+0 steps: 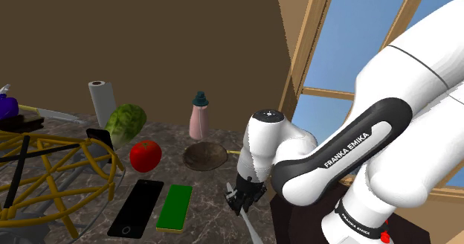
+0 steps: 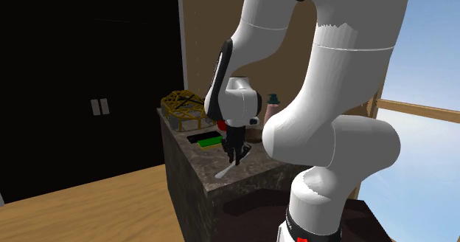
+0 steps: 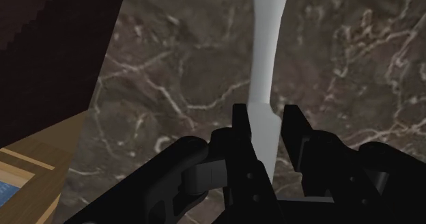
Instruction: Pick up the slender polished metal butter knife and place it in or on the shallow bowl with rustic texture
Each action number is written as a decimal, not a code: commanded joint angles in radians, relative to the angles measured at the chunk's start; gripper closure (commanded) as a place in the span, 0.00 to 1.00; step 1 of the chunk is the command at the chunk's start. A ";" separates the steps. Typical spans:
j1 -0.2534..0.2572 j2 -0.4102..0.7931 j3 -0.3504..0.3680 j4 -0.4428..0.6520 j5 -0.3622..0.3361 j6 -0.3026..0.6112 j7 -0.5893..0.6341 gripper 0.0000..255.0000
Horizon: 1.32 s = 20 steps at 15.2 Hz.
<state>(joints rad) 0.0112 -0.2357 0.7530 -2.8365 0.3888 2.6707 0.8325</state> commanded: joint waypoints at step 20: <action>0.081 -0.315 -0.135 0.083 0.045 -0.391 -0.050 1.00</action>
<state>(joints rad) 0.0898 -0.5366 0.6243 -2.7603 0.4351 2.3008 0.7818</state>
